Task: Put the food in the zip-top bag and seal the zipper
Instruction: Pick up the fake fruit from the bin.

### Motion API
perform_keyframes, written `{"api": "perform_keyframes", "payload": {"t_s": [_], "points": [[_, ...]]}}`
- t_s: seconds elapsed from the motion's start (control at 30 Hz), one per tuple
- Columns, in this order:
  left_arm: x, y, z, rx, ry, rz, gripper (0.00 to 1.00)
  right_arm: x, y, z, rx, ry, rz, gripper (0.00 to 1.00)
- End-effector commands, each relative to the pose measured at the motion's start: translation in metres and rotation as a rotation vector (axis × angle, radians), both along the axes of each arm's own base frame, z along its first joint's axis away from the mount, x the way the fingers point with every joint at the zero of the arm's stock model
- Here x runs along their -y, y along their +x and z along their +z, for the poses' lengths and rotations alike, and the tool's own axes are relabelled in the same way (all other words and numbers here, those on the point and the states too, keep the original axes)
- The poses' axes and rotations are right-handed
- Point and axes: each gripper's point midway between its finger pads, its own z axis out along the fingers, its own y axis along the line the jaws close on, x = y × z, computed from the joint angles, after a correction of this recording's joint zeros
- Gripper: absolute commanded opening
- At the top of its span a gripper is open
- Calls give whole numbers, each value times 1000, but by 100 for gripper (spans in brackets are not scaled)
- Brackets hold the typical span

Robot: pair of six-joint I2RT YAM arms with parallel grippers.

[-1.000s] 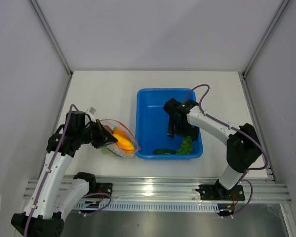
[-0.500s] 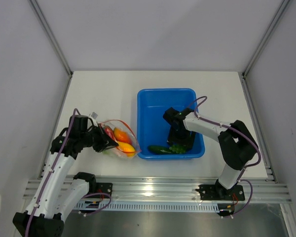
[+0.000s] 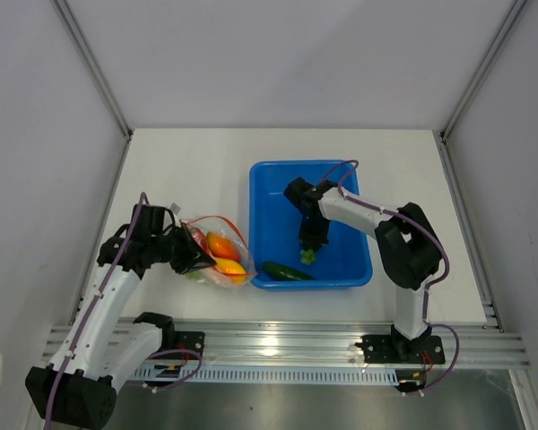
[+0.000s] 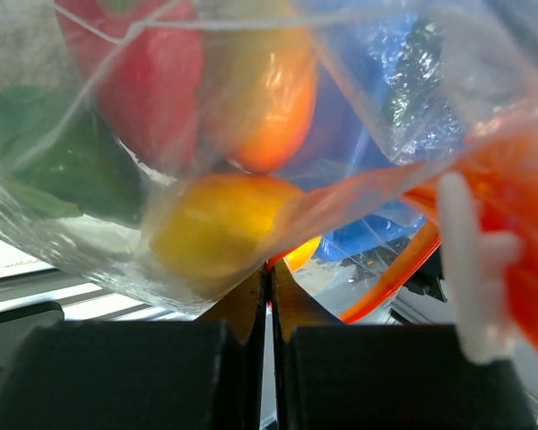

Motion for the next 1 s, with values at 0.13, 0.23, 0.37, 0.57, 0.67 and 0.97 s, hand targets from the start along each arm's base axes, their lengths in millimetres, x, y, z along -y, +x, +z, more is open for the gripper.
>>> {"api": "perform_keyframes", "payload": {"t_s": [0.13,0.23,0.37,0.57,0.67,0.97], "points": [[0,13,4,-9,11,7,1,-26,68,47,190,117,99,0],[1,17,4,-13,12,4,0,-35,88,65,247,173,123,0],[2,23,7,-12,16,-6,1,-46,100,85,291,234,192,0],[1,26,13,-3,32,-28,0,-70,92,110,309,389,324,0],[2,25,17,5,28,-35,1,-80,85,123,324,465,387,0],[5,28,18,43,2,-40,0,-100,37,162,321,642,583,0]]}}
